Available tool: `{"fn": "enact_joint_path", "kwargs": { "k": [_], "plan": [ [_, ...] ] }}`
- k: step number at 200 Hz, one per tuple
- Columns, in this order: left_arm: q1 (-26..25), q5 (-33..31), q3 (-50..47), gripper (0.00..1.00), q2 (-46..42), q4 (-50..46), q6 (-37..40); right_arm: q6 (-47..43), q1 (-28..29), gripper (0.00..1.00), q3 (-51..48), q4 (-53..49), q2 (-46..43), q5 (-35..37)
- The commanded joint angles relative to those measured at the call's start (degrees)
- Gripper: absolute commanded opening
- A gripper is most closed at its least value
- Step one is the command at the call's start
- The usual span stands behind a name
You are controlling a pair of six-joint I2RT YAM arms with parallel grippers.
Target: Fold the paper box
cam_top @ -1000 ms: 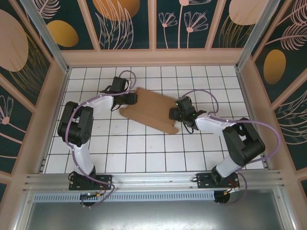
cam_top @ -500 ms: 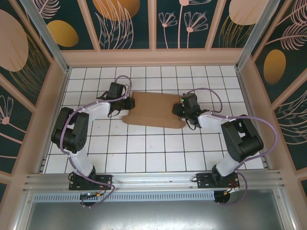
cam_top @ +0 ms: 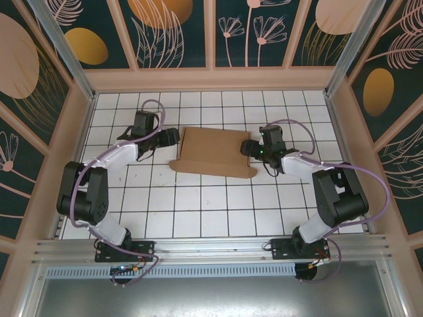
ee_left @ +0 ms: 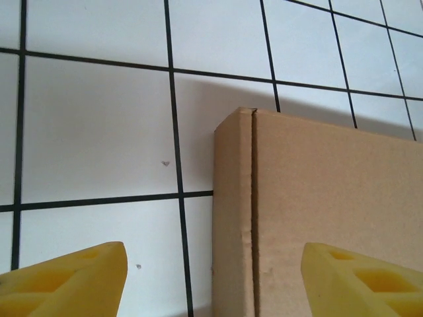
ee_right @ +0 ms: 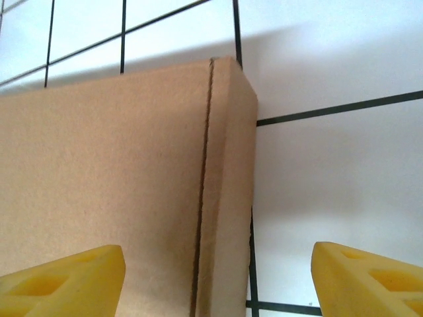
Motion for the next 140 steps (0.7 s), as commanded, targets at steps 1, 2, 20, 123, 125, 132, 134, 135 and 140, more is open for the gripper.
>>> {"fn": "enact_joint_path", "kwargs": {
  "k": [1,2,20,123,125,132,134,135,140],
  "plan": [
    [0.71,10.88,-0.69,0.70,5.02,3.84,-0.46,1.47,-1.92,0.74,-1.23,2.86,-0.32,-4.69],
    [0.68,11.22,-0.65,0.70,5.23,3.87,-0.51,1.50,-2.00,0.74,-1.24,2.86,-0.25,-4.81],
    [0.68,14.70,0.06,0.65,8.74,4.22,-0.82,2.49,-2.45,0.74,-1.78,4.39,1.31,-7.14],
    [0.76,15.95,2.80,0.46,14.89,3.96,0.89,5.83,-4.62,0.74,-5.46,12.52,3.93,-14.33],
    [0.74,15.86,2.71,0.46,14.63,4.18,0.85,5.83,-4.63,0.74,-5.46,12.52,3.95,-14.33],
    [0.73,15.78,2.25,0.46,13.46,5.16,0.80,5.83,-4.61,0.73,-5.55,12.79,4.13,-14.53],
    [0.73,15.80,2.11,0.46,13.07,5.49,0.85,5.83,-4.63,0.73,-5.64,12.89,4.26,-14.69],
    [0.73,15.83,2.03,0.46,12.94,5.62,0.84,5.83,-4.63,0.73,-5.68,12.97,4.33,-14.73],
    [0.73,15.91,1.82,0.46,12.31,6.26,0.71,5.75,-4.58,0.71,-5.72,13.31,4.52,-15.12]
  ]
}}
